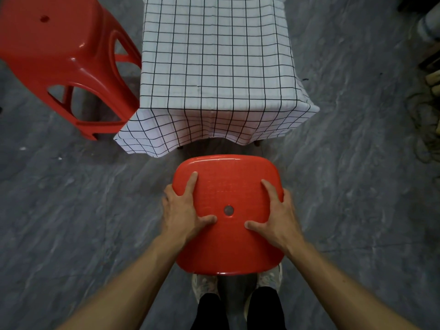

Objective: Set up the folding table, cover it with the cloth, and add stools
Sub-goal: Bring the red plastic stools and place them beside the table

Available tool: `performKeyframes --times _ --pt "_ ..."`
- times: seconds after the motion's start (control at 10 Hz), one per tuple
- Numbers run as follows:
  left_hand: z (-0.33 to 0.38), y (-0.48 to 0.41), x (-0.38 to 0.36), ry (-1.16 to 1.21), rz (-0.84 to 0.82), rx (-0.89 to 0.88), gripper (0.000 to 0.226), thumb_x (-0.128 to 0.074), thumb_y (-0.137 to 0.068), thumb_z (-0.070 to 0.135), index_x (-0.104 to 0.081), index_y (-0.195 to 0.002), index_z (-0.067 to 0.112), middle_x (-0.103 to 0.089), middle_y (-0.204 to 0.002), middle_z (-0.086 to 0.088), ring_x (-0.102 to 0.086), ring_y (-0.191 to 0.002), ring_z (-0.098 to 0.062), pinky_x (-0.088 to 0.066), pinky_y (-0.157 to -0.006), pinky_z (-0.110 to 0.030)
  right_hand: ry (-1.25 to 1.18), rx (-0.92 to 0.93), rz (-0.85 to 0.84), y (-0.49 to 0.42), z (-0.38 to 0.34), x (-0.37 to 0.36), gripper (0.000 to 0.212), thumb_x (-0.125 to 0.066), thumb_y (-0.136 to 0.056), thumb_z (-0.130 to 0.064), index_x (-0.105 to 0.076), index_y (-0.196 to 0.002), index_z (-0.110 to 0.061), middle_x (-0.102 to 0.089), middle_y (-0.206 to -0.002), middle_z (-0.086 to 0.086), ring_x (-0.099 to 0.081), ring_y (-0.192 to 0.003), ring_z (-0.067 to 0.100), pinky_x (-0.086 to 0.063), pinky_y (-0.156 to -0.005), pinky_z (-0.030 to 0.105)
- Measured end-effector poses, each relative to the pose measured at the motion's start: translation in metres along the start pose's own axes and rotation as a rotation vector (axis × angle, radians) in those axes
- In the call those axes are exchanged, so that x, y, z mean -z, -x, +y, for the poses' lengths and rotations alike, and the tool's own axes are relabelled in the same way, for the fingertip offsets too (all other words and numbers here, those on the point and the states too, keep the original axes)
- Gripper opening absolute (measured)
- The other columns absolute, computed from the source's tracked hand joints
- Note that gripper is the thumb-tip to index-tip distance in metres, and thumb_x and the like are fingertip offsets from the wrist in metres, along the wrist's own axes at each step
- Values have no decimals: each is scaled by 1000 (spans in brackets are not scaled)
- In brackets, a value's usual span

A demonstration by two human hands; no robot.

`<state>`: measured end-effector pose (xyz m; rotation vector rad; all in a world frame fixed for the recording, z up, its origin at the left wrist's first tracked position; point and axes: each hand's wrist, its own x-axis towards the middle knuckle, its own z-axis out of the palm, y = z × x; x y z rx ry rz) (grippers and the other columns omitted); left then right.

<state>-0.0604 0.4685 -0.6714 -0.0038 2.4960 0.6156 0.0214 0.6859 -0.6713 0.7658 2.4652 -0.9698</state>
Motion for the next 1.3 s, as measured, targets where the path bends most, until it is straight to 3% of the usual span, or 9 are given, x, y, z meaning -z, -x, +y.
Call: performKeyframes --times 0.2,0.8,1.2,1.3 --pt "4 0 0 -39 31 -7 125 -88 -55 53 -5 -148 53 5 -158 -10 -17 -142 -39 -32 -111 -56 6 1 -1 -2 -2 1 115 -89 -64 -36 -11 -147 -51 -14 -151 2 -37 -135 32 -43 -107 54" --pt "15 -8 -4 -66 47 -38 123 -90 -56 48 -10 -149 47 6 -158 -11 -18 -140 -38 -34 -109 -51 -17 0 74 -7 4 2 116 -92 -61 -35 -16 -148 -48 -21 -151 1 -38 -134 29 -46 -104 54" --pt "12 0 -5 -85 10 1 123 -87 -61 51 -2 -150 48 12 -159 -11 -11 -144 -39 -29 -113 -57 6 3 28 -1 4 2 115 -89 -63 -40 -12 -149 -49 -14 -154 1 -37 -137 29 -44 -106 53" --pt "15 4 -4 -128 35 -18 118 -81 -65 55 0 -151 46 16 -160 -12 -3 -147 -39 -22 -115 -58 17 12 70 3 -4 5 109 -85 -70 -42 -11 -151 -48 1 -162 5 -24 -146 34 -37 -112 55"
